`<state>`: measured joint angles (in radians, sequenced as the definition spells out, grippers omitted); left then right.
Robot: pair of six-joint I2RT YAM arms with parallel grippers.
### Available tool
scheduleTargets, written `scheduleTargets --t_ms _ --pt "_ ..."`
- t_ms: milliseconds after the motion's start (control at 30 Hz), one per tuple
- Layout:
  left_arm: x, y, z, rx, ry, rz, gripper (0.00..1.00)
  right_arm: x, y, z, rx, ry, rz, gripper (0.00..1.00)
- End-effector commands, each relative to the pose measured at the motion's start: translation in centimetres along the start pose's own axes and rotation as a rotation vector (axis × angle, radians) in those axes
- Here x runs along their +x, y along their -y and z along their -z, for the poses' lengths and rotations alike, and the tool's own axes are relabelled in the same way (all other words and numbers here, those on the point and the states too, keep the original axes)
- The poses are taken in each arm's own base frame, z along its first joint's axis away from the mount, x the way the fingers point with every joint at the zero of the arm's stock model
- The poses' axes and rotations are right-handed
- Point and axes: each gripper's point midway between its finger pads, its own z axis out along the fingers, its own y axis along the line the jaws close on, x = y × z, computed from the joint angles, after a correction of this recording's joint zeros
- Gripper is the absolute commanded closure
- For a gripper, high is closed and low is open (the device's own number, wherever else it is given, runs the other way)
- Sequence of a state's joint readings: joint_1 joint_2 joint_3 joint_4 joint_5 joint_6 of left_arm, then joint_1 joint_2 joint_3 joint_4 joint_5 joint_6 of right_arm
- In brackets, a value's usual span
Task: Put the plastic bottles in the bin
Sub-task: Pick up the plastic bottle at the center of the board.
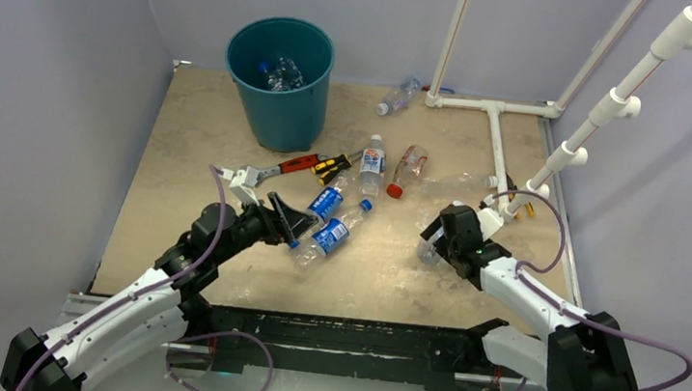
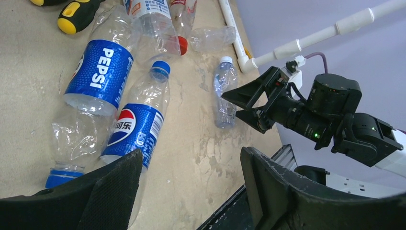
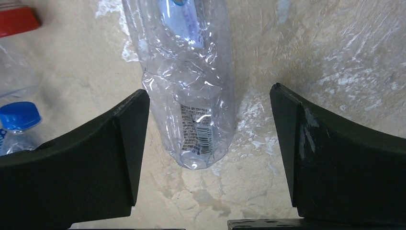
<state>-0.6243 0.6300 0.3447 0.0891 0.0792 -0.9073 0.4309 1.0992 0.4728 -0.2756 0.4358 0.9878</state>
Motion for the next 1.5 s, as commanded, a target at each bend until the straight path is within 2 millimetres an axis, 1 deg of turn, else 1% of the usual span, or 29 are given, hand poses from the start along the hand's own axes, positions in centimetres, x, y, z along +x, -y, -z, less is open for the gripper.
scheduleTargets --t_ms 0,100,200,367,467,600,667,767,833,933,1033,1133,1200,1267,1367,1400,1467 --pt "-0.1 0.7 0.0 0.037 0.01 0.011 0.26 0.5 -0.2 -0.9 0.002 -0.013 -0.009 0.06" --pt "0.0 0.7 0.2 0.036 0.007 0.011 0.26 0.9 -0.4 -1.7 0.013 -0.029 0.014 0.06" --pt "-0.1 0.6 0.4 0.031 0.008 0.009 0.27 1.1 -0.9 -2.0 -0.004 -0.036 0.023 0.09" --pt "-0.2 0.5 0.6 0.024 0.012 0.005 0.27 1.1 -1.6 -2.3 -0.03 -0.036 0.033 0.18" --pt "-0.4 0.7 0.6 0.024 0.013 0.002 0.27 1.1 -1.6 -2.3 -0.039 -0.033 0.042 0.26" --pt "-0.5 0.8 0.7 0.023 0.014 -0.002 0.27 1.0 -1.7 -2.0 -0.062 -0.028 0.055 0.39" --pt "-0.6 0.9 0.7 0.021 0.014 -0.002 0.27 0.7 -2.1 -1.7 -0.084 -0.019 0.063 0.45" --pt "-0.7 1.0 0.8 0.013 0.008 -0.011 0.27 -0.4 -3.7 -0.4 -0.159 0.0 0.083 0.51" --pt "-1.0 1.0 1.1 -0.001 0.008 -0.027 0.27 -1.1 -5.1 1.3 -0.237 0.018 0.106 0.55" --pt "-1.9 1.2 1.7 -0.026 0.025 -0.057 0.27 -1.9 -7.7 5.0 -0.401 0.046 0.132 0.6" --pt "-3.3 2.2 2.1 -0.02 0.064 -0.086 0.27 -2.8 -10.8 9.9 -0.644 0.1 0.161 0.65" --pt "-5.1 3.9 2.4 0.012 0.113 -0.11 0.27 -2.5 -13.2 14.9 -0.906 0.139 0.264 0.68" --pt "-6.2 5.0 2.6 0.038 0.14 -0.126 0.26 -1.9 -13.7 17.1 -1.012 0.157 0.316 0.71" --pt "-7.4 5.7 2.6 0.037 0.178 -0.139 0.26 -1.4 -13.7 18.7 -1.103 0.176 0.366 0.72" --pt "-8.4 7.1 2.7 0.082 0.208 -0.151 0.26 -0.2 -13.8 21.1 -1.264 0.185 0.435 0.74" --pt "-9.1 8.1 2.8 0.125 0.24 -0.151 0.26 0.2 -13.8 22.1 -1.329 0.194 0.451 0.74" --pt "-9.6 9.8 3.0 0.206 0.264 -0.156 0.25 0.7 -13.8 24.1 -1.451 0.214 0.469 0.77"
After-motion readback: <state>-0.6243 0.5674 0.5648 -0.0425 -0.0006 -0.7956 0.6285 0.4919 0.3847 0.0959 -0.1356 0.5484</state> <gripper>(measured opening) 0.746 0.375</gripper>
